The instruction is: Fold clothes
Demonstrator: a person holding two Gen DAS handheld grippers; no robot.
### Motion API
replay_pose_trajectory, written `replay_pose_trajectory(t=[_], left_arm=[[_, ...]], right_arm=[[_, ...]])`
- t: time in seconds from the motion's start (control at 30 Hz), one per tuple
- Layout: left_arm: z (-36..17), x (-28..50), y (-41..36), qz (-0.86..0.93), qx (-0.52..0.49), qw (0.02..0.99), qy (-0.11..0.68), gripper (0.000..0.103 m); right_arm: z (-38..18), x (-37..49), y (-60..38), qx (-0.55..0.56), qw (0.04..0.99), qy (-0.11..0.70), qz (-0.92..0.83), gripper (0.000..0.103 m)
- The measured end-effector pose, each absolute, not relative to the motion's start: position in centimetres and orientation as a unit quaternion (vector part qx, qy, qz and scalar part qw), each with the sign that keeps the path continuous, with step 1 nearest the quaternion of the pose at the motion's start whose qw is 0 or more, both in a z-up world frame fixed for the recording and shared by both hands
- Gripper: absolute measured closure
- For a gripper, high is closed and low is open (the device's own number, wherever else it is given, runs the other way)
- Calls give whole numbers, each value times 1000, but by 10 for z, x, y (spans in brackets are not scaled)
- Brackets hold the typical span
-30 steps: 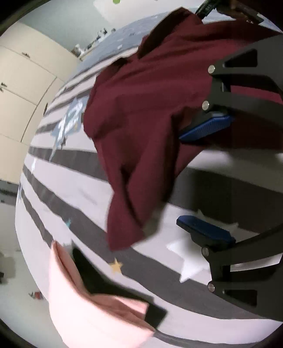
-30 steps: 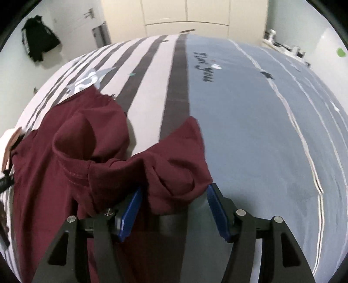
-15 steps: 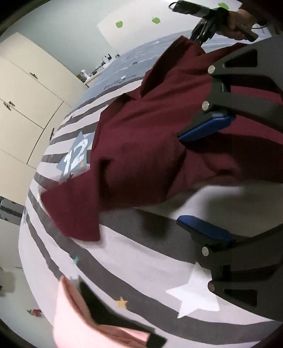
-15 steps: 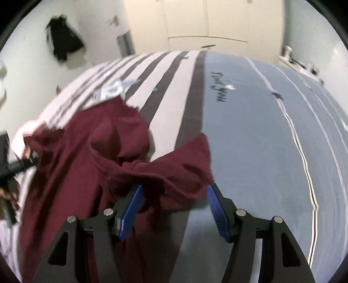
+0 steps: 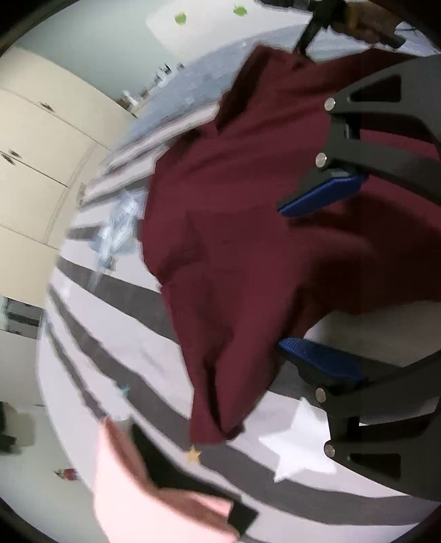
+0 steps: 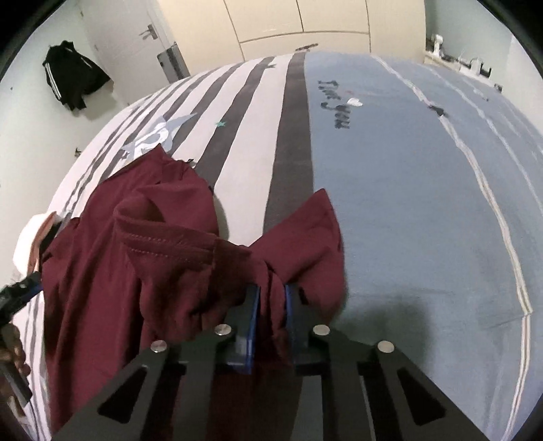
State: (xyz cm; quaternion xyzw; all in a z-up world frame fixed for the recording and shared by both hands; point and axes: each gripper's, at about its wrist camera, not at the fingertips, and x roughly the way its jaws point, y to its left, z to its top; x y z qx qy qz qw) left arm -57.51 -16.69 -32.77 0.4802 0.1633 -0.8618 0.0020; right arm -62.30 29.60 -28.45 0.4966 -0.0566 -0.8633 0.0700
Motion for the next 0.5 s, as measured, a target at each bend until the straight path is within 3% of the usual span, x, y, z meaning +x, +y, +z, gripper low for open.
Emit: replay_pose_trajectory(t=[0.03,0.07,0.1,0.13,0.43,0.5], left_arm=[[-334,-583,-169,-853,496,7,163,55],[-333,-585,-172,-853,495,6,165,69],[-332,-587,-175,-853,494,3,168,92],[-326,-587,-176,-854,492,-10,169,96],[-308,-566,-184,-840,522,-4,147,96],[-308,-561,-186,-833,534,0,143,89]], right_arm=[[-282,-623,297,495,62,-54,-865,93],[-279,-623,299,493,54,-53,-867,94],[-276,-622,304,490,42,-56,-869,95],[-273,-620,310,485,30,-59,-872,96],[-198,-583,404,420,-112,-112,-893,100],[-199,-580,422,429,-143,-105,-886,101]])
